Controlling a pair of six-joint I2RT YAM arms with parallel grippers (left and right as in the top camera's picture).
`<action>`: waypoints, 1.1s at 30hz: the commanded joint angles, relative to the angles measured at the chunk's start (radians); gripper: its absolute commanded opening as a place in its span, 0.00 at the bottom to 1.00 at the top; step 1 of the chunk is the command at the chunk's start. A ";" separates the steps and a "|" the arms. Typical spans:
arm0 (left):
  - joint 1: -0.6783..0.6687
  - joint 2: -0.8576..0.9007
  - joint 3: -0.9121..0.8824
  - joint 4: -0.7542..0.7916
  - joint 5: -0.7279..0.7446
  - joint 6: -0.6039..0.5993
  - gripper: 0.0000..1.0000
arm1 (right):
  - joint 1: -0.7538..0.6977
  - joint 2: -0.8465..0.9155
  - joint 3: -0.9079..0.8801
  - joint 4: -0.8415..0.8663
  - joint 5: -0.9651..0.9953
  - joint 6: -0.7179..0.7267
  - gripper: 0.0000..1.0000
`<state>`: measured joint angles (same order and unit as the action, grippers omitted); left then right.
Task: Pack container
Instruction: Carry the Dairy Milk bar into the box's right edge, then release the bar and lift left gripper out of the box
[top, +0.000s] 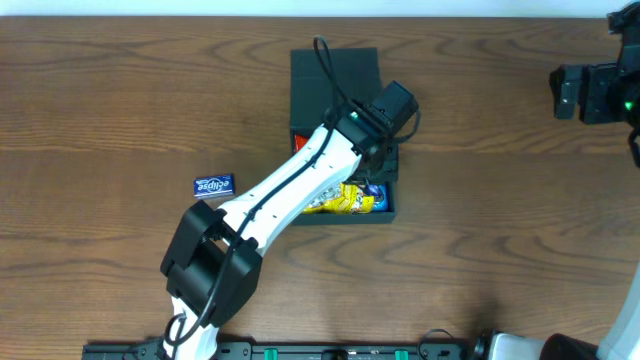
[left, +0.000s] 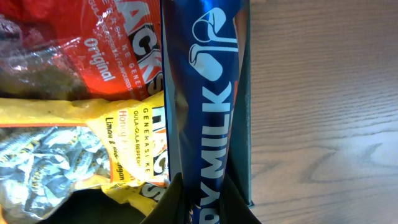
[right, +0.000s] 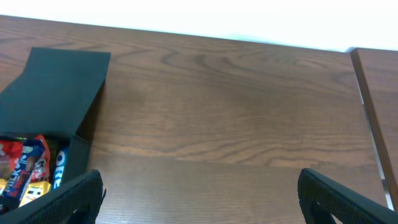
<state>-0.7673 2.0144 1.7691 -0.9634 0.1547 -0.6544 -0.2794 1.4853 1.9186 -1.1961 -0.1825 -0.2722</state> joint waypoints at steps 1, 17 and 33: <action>-0.007 0.023 -0.004 0.009 0.003 -0.034 0.06 | -0.008 -0.008 0.005 0.000 -0.001 0.014 0.99; -0.008 0.024 -0.007 0.064 0.049 -0.042 0.54 | -0.008 -0.008 0.004 0.000 -0.001 0.014 0.99; 0.231 -0.208 -0.003 0.001 -0.164 0.101 0.62 | -0.008 -0.008 0.004 0.000 -0.007 0.014 0.99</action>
<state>-0.6212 1.9335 1.7634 -0.9447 0.1226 -0.6064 -0.2794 1.4853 1.9186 -1.1957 -0.1829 -0.2722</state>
